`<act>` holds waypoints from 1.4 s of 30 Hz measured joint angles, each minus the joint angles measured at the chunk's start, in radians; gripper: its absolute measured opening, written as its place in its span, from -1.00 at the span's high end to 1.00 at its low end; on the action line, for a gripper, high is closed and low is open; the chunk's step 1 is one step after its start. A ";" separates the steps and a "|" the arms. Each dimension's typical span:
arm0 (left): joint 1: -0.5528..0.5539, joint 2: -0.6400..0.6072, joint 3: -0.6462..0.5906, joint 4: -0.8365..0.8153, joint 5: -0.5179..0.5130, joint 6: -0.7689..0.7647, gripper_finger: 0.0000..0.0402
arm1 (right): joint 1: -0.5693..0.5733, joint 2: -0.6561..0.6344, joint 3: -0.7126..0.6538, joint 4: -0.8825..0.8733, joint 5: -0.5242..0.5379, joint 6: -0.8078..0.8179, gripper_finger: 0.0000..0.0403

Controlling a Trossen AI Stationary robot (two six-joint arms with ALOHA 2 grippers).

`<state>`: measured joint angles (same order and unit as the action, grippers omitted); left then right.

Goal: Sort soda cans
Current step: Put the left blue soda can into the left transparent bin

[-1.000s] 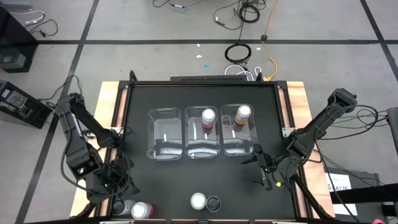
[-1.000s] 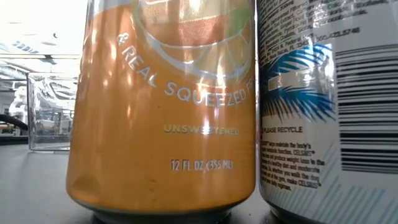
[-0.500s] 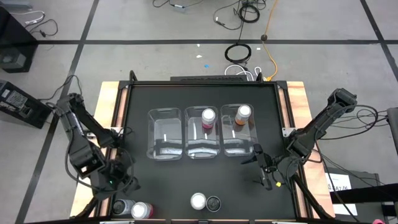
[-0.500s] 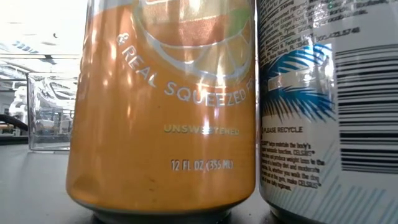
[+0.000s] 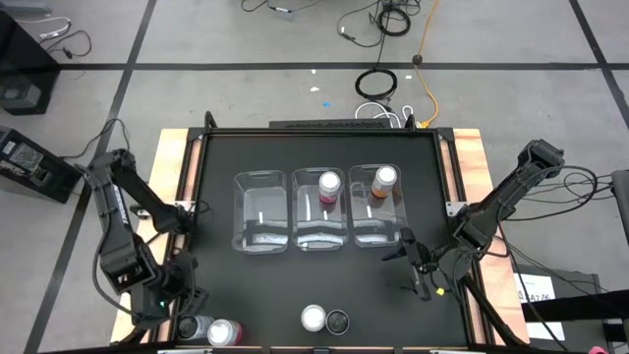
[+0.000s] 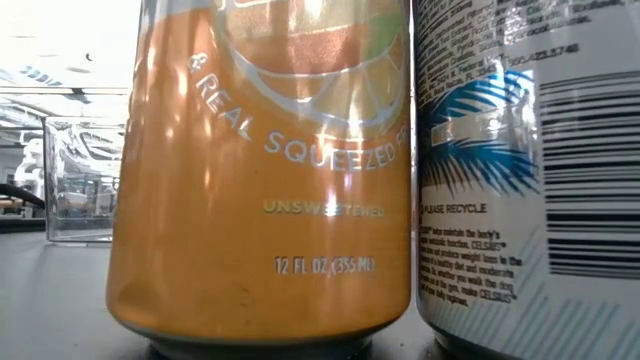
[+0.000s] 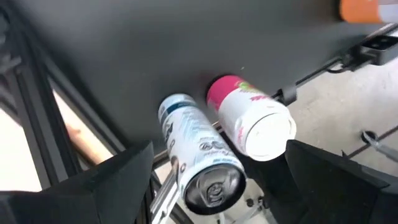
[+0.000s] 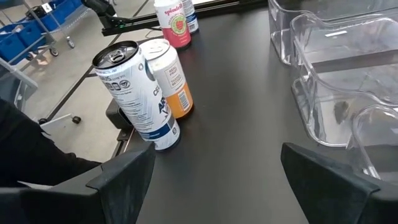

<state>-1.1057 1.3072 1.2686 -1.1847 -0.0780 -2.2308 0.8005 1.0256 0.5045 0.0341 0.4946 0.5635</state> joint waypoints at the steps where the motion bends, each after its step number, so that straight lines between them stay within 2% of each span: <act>1: -0.008 0.009 0.000 0.003 0.000 -0.020 -0.86 | 0.000 0.000 0.000 0.000 -0.003 0.001 -0.69; 7: -0.050 0.060 0.000 0.025 0.000 -0.115 -0.86 | 0.000 0.000 0.000 0.000 -0.003 0.001 -0.69; 16: -0.071 0.152 0.001 0.113 -0.001 -0.157 -0.86 | 0.000 0.000 0.000 0.000 -0.003 0.001 -0.69; 28: -0.088 0.243 0.131 0.008 0.045 -0.174 -0.86 | 0.000 0.000 0.000 0.001 -0.003 0.001 -0.69; 42: -0.089 0.315 0.145 -0.002 0.048 -0.173 -0.86 | 0.000 0.000 0.000 0.009 -0.003 0.001 -0.69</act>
<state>-1.1946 1.6223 1.4132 -1.1866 -0.0297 -2.4039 0.8005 1.0256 0.5049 0.0429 0.4915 0.5644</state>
